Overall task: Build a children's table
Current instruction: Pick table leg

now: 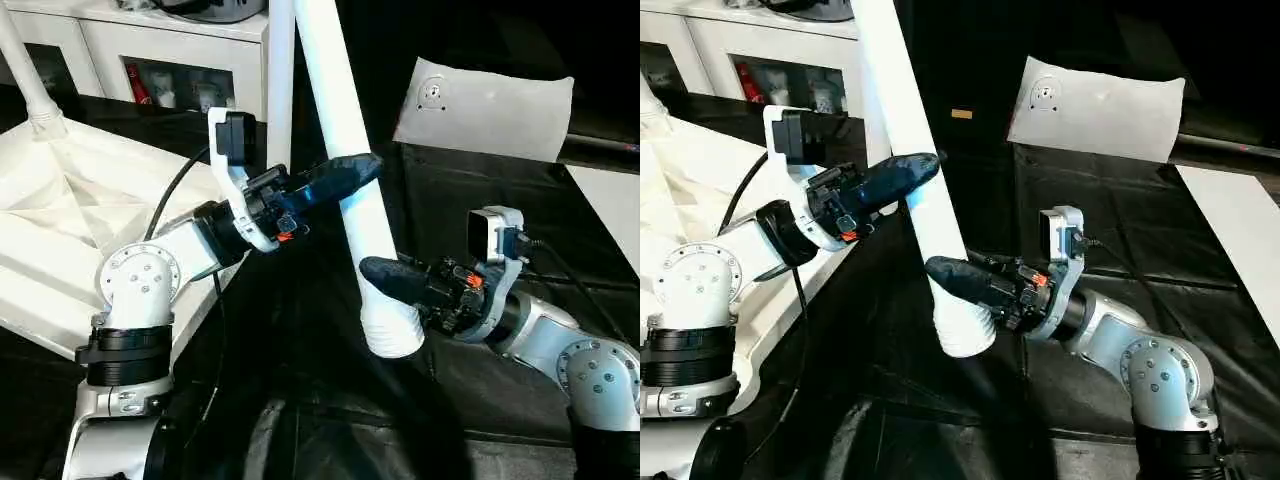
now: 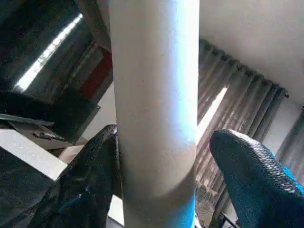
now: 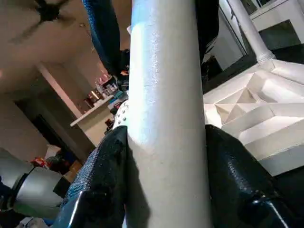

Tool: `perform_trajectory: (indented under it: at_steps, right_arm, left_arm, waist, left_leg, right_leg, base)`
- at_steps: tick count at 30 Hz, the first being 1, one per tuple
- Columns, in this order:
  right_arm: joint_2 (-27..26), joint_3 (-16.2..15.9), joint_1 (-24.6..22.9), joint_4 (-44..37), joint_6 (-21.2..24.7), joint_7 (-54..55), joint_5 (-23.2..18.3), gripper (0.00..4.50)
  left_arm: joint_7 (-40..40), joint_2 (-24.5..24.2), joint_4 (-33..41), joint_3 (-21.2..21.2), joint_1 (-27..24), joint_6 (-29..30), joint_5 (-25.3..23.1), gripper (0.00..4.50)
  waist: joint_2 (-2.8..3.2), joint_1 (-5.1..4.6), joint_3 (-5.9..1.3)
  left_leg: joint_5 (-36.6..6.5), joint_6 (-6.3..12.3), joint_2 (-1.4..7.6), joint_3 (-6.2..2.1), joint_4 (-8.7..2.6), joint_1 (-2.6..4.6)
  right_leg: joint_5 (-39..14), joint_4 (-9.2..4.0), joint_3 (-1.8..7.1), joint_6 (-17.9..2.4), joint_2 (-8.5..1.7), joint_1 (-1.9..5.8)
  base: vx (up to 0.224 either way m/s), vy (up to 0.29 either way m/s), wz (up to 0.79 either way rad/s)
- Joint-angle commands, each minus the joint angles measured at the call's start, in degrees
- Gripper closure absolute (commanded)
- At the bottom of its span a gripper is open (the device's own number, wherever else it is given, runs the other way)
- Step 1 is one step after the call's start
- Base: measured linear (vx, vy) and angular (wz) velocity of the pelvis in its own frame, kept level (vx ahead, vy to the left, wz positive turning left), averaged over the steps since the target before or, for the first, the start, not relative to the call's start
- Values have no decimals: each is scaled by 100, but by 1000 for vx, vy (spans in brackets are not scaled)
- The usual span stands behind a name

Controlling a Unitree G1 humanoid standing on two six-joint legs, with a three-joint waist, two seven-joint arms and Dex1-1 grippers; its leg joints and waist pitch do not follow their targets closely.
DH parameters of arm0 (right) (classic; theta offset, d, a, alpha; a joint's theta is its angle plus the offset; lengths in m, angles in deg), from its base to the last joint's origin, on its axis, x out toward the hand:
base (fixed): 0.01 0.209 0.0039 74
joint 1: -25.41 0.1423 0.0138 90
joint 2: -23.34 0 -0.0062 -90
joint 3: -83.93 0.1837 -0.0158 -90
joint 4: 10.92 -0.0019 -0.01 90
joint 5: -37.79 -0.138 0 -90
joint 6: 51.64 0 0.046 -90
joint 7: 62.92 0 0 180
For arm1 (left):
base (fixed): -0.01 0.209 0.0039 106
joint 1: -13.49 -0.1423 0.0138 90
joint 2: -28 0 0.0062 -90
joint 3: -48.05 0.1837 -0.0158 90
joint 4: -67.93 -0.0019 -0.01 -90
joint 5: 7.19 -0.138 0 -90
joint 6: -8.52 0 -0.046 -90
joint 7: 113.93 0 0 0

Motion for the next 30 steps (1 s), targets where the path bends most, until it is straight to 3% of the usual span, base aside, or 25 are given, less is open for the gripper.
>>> perform_trajectory:
  at_steps: [1, 8, 9, 13, 14, 17, 22, 30]
  right_arm:
    - [77, -4, -43, -75, -62, -47, 11, 259]
    - [161, -58, -45, -115, -22, -83, 16, 259]
    - [172, -60, -41, -117, -14, -86, 13, 259]
    - [199, -74, -13, -115, -10, -90, 9, 259]
    - [200, -75, -12, -114, -12, -90, 10, 259]
    - [215, -87, -11, -110, -43, -86, 23, 259]
    - [212, -111, -29, -127, -79, -57, 43, 259]
    - [219, -142, -49, -113, -126, -44, 89, 259]
  left_arm:
    - [-21, 2, -8, -33, -8, 24, 59, 113]
    - [13, 101, -105, -124, -37, 229, 396, 113]
    - [54, 107, -174, -137, -33, 302, 428, 132]
    - [202, 171, -344, -203, -39, 368, 512, 153]
    - [230, 187, -361, -224, -36, 377, 539, 177]
    - [535, 321, -538, -425, 33, 477, 785, 193]
    - [893, 480, -776, -623, 75, 561, 1046, 236]
    - [984, 523, -695, -608, 2, 545, 1013, 255]
  waist:
    - [9, 7, -407]
    - [-9, 11, -405]
    - [-27, 6, -405]
    - [11, 11, -407]
    - [6, 9, -412]
    - [-3, 12, -415]
    - [-7, 19, -413]
    - [-29, 15, -410]
  left_leg:
    - [-382, 64, 302, -97, -435, -14]
    - [-357, 79, 286, -87, -425, -21]
    - [-347, 86, 288, -86, -427, -22]
    - [-357, 85, 288, -93, -425, -15]
    - [-346, 77, 295, -95, -425, -25]
    - [-327, 82, 297, -92, -419, -27]
    - [-341, 93, 283, -93, -418, -31]
    - [-325, 105, 289, -94, -422, -30]
  right_leg:
    - [-2717, -552, 355, -224, -571, 345]
    - [-2789, -560, 351, -189, -564, 347]
    - [-2798, -565, 351, -172, -559, 343]
    - [-2814, -569, 347, -146, -563, 338]
    - [-2756, -565, 346, -164, -561, 345]
    - [-2660, -543, 349, -212, -558, 348]
    - [-2796, -574, 334, -126, -554, 353]
    - [-2786, -574, 340, -81, -556, 347]
  base:
    - [0, 0, 0]
    - [0, 0, 0]
    - [0, 0, 0]
    - [0, 0, 0]
    - [0, 0, 0]
    - [0, 0, 0]
    - [0, 0, 0]
    - [0, 0, 0]
